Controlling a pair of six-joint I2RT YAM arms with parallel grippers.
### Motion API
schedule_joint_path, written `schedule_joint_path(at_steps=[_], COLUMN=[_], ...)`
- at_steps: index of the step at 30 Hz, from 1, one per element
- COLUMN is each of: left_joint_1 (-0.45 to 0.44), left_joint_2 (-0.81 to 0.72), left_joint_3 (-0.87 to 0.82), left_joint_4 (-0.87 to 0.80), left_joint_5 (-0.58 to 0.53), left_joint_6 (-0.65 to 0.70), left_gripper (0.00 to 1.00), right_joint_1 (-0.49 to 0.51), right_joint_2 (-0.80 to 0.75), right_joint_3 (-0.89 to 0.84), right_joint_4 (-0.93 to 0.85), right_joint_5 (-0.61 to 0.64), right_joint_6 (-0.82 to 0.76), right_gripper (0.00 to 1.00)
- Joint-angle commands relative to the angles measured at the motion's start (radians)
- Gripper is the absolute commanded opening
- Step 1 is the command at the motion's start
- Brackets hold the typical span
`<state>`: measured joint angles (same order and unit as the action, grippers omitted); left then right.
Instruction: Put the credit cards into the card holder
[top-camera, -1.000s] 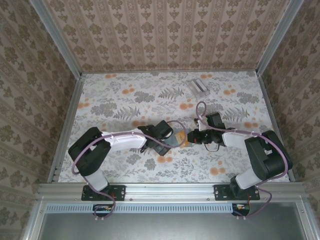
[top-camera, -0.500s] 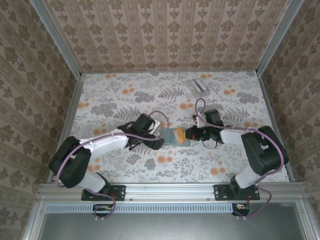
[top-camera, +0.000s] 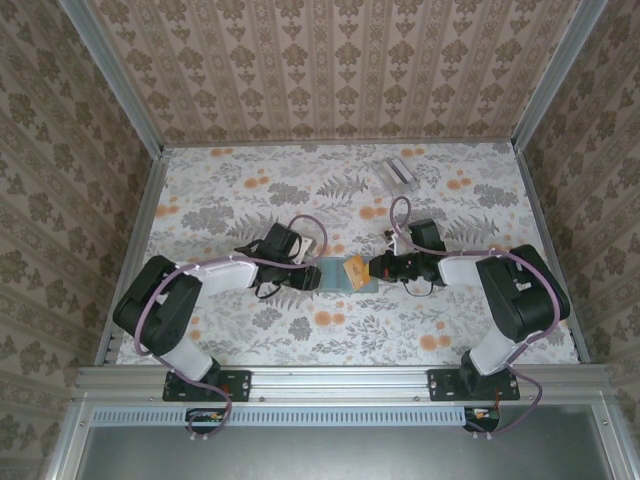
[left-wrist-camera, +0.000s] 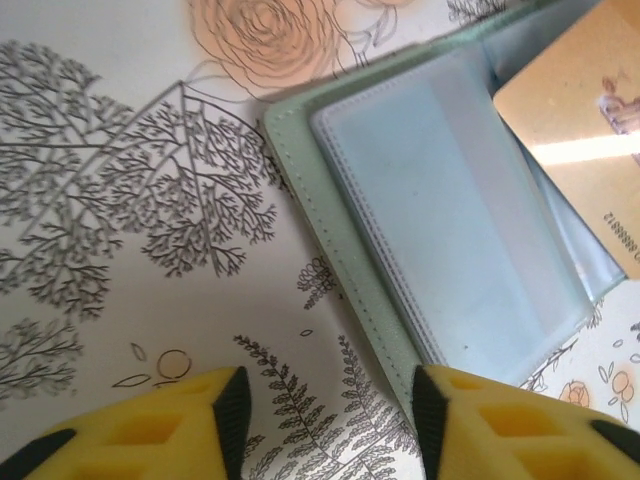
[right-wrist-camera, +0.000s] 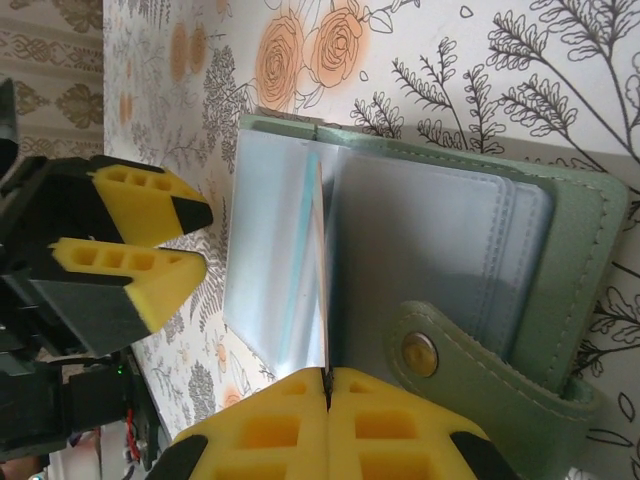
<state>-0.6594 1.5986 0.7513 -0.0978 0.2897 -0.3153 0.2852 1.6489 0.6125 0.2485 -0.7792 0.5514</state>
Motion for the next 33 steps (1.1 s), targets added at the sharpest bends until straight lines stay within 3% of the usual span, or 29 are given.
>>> schedule_joint_path(at_steps=[1, 6, 17, 26, 33], left_joint_1=[0.004, 0.004, 0.004, 0.004, 0.005], left_joint_2=[0.024, 0.042, 0.128, 0.137, 0.130], left_joint_3=[0.022, 0.038, 0.086, 0.097, 0.070], left_joint_4=[0.014, -0.002, -0.018, -0.043, -0.010], left_joint_5=[0.040, 0.032, 0.066, 0.047, 0.053], left_joint_6=[-0.024, -0.033, -0.047, -0.065, -0.094], left_gripper=[0.47, 0.46, 0.24, 0.21, 0.23], right_joint_1=[-0.008, -0.008, -0.009, -0.003, 0.066], right_joint_2=[0.012, 0.035, 0.115, 0.126, 0.171], right_joint_3=[-0.006, 0.001, 0.016, -0.002, 0.027], right_joint_4=[0.041, 0.041, 0.037, 0.159, 0.229], right_joint_5=[-0.058, -0.076, -0.079, -0.003, 0.075], right_joint_6=[0.019, 0.019, 0.031, 0.211, 0.314], right_gripper=[0.00, 0.00, 0.00, 0.00, 0.00])
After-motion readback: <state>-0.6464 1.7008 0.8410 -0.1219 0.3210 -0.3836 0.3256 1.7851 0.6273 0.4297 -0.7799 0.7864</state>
